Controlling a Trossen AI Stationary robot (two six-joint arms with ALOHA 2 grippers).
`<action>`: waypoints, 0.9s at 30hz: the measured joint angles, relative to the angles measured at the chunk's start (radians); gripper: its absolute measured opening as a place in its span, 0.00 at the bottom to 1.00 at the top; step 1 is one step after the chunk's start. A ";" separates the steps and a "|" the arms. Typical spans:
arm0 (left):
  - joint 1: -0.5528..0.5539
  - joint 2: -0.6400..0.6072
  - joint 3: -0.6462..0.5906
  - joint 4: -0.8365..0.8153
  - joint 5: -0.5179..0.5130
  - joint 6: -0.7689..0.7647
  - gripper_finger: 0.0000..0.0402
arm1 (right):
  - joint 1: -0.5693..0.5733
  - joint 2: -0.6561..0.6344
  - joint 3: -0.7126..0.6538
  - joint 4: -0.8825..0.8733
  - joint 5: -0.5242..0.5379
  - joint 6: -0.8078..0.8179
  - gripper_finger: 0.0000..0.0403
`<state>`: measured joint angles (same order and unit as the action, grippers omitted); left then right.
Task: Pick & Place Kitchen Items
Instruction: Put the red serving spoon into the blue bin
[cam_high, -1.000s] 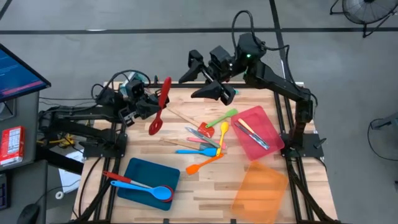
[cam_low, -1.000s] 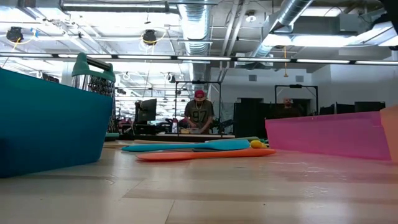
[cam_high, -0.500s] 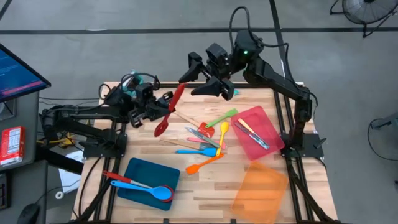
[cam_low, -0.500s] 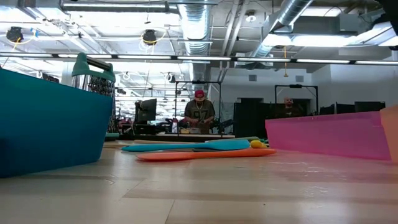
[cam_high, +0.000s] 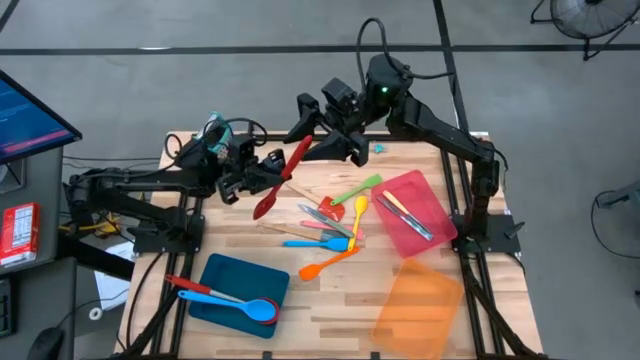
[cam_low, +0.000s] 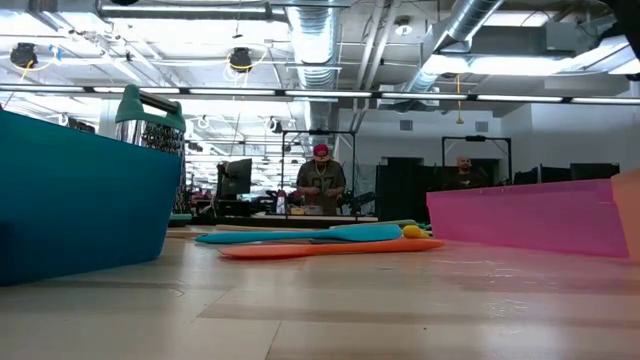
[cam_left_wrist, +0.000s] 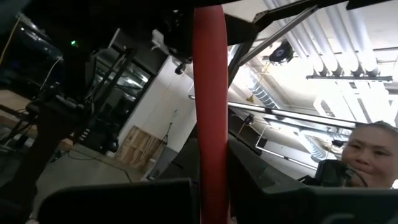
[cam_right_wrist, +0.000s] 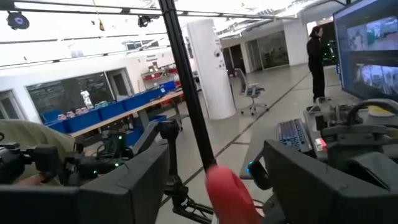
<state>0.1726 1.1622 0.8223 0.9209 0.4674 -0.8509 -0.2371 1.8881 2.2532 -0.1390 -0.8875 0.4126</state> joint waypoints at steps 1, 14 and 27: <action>0.000 0.000 0.000 0.001 -0.001 0.000 0.07 | 0.000 0.000 0.000 0.000 0.000 0.000 0.59; -0.001 0.000 -0.001 -0.008 0.003 -0.010 0.07 | -0.010 0.000 0.001 -0.085 0.049 0.017 0.13; -0.001 -0.002 0.000 -0.055 -0.044 0.013 0.18 | -0.010 0.000 -0.001 -0.137 0.035 0.052 0.13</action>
<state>0.1718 1.1599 0.8223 0.8663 0.4238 -0.8383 -0.2467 1.8877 2.2526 -0.2764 -0.8523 0.4648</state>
